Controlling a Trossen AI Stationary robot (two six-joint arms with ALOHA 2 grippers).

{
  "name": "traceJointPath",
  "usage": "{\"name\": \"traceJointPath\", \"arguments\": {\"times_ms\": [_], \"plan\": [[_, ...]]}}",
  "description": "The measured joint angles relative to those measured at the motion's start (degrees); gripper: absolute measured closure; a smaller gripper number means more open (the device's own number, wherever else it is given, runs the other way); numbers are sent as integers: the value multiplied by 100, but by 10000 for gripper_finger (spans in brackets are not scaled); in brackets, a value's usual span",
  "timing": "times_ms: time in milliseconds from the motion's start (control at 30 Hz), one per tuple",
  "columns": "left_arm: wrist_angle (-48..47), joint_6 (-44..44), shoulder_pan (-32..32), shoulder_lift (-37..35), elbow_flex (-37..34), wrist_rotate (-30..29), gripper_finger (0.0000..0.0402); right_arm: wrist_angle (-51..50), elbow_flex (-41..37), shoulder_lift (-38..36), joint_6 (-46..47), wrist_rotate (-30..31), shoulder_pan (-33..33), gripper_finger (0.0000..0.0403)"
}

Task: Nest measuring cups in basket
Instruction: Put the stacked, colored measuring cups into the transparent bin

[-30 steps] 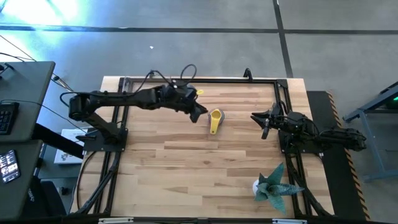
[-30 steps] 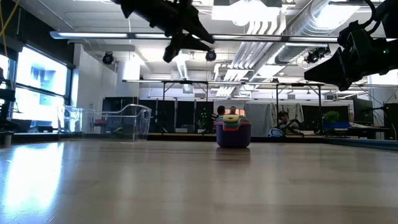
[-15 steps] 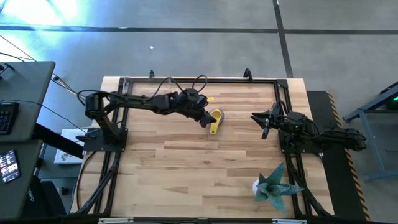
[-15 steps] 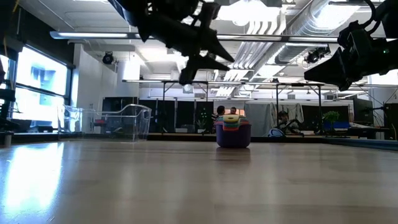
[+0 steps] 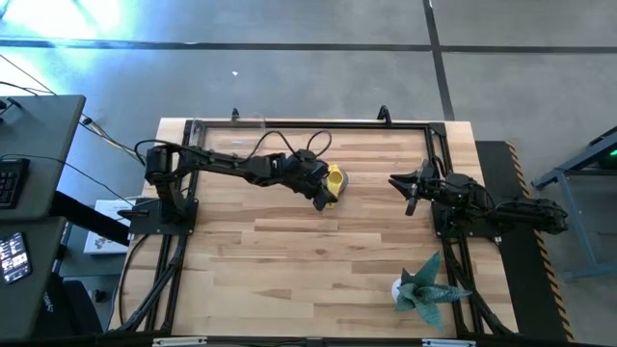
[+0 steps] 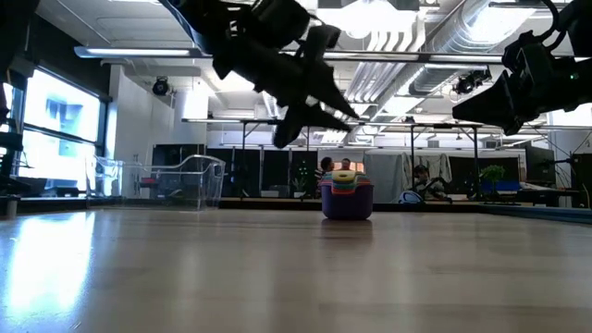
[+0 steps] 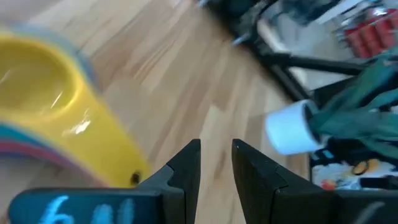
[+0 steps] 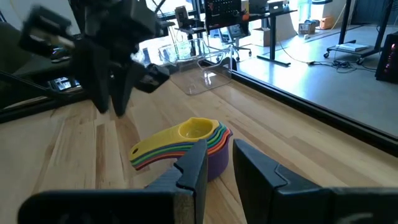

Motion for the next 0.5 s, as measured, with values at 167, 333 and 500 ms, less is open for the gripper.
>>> {"name": "traceJointPath", "arguments": {"times_ms": [167,333,500], "plan": [[-794,-289,-96,21,-11,-242,316,0,0,1,0,0,1,334],[-964,-404,-114,19,-9,-216,283,0,0,2,0,0,2,334],[-1069,-444,-20,-27,-156,36,237,0,0,0,0,0,2,334]]}}
